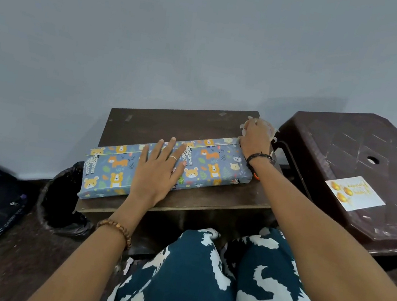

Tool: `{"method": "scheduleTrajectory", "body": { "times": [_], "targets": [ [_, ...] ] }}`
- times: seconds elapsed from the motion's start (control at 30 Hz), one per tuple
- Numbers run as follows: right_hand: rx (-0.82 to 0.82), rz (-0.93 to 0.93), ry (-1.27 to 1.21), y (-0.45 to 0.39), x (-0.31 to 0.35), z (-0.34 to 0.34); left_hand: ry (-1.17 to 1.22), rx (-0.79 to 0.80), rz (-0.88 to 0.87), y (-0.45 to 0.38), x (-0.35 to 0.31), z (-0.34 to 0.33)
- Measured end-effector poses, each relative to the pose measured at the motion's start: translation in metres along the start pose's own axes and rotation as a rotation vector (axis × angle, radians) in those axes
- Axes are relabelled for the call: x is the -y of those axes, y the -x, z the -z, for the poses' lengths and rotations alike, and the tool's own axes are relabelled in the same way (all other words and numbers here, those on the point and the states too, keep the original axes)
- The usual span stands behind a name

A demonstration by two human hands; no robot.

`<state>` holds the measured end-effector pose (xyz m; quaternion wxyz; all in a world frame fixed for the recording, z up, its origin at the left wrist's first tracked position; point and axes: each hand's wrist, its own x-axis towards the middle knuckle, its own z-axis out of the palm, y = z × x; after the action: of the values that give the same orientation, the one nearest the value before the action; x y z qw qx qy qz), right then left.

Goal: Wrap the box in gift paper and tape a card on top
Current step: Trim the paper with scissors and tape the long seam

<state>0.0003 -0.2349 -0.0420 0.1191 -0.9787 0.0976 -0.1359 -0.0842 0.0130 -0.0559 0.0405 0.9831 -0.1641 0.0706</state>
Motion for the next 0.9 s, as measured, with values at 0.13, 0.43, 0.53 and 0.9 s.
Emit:
{"method": "scheduleTrajectory", "body": {
  "times": [0.13,0.43,0.53,0.9],
  "targets": [
    [-0.023,-0.012,0.015,0.000,0.000,-0.008,0.014,-0.009,0.002,-0.001,0.000,-0.001],
    [-0.031,0.138,0.310,0.006,0.002,-0.008,0.013,-0.005,0.003,-0.001,-0.002,-0.001],
    [0.007,0.237,0.385,0.005,0.002,-0.003,0.019,-0.005,0.005,-0.002,-0.002,0.000],
    [-0.091,0.003,-0.132,-0.011,0.019,0.062,0.017,-0.046,0.004,-0.001,-0.003,0.003]
  ]
}}
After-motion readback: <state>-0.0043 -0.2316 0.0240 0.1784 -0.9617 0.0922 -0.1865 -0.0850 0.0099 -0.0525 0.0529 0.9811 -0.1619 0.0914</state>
